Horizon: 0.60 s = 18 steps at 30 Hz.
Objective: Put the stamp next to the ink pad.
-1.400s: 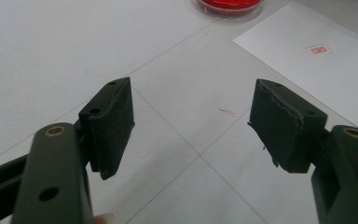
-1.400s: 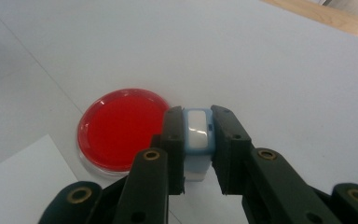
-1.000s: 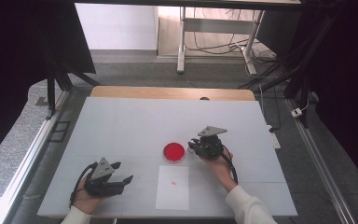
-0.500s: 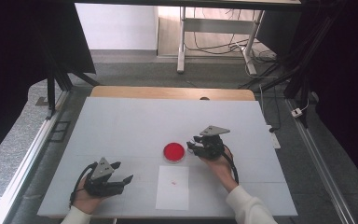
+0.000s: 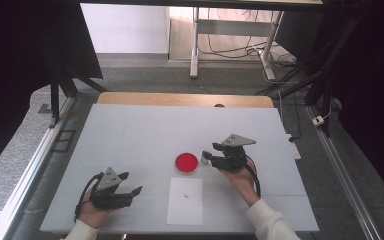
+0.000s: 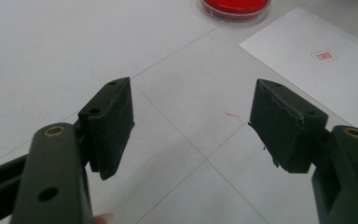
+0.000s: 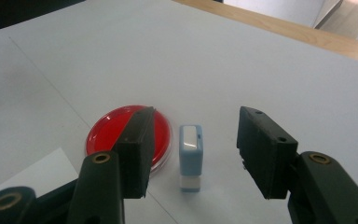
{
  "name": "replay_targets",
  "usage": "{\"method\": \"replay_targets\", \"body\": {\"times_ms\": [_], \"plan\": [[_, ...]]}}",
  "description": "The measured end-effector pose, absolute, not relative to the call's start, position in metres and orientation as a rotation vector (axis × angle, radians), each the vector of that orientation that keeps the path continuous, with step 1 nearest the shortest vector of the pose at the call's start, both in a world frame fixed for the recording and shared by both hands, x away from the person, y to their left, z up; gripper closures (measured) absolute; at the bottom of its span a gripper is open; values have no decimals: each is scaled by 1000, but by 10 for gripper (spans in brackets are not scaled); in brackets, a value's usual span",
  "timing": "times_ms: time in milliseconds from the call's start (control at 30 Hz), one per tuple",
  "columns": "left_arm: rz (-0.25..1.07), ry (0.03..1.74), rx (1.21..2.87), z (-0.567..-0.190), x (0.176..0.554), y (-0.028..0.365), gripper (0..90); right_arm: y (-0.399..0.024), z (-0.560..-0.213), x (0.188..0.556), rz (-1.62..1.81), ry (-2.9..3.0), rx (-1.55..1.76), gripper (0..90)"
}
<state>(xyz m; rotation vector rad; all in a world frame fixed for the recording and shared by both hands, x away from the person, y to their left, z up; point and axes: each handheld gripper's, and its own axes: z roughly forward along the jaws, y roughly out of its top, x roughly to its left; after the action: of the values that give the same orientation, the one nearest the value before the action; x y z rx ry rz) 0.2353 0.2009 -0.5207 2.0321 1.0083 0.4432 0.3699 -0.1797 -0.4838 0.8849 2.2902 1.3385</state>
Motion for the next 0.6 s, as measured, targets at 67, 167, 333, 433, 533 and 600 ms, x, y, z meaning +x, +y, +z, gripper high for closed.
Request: {"method": "replay_targets", "body": {"times_ms": [67, 167, 333, 433, 533, 600], "plan": [[444, 1012, 2027, -520, 235, 202, 303, -184, -482, 367, 1345, 2285, 873, 458], [445, 1008, 2026, -520, 236, 201, 303, -190, -479, 363, 1366, 2274, 858, 453], [444, 996, 2032, -520, 236, 199, 303, -199, -472, 354, 1379, 2244, 849, 449], [444, 998, 2029, -520, 235, 200, 303, -201, -469, 348, 1387, 2235, 845, 445], [449, 999, 2028, -520, 235, 201, 303, -207, -468, 339, 1374, 2237, 829, 441], [448, 999, 2029, -520, 235, 200, 303, -213, -469, 333, 1375, 2228, 834, 441]]}}
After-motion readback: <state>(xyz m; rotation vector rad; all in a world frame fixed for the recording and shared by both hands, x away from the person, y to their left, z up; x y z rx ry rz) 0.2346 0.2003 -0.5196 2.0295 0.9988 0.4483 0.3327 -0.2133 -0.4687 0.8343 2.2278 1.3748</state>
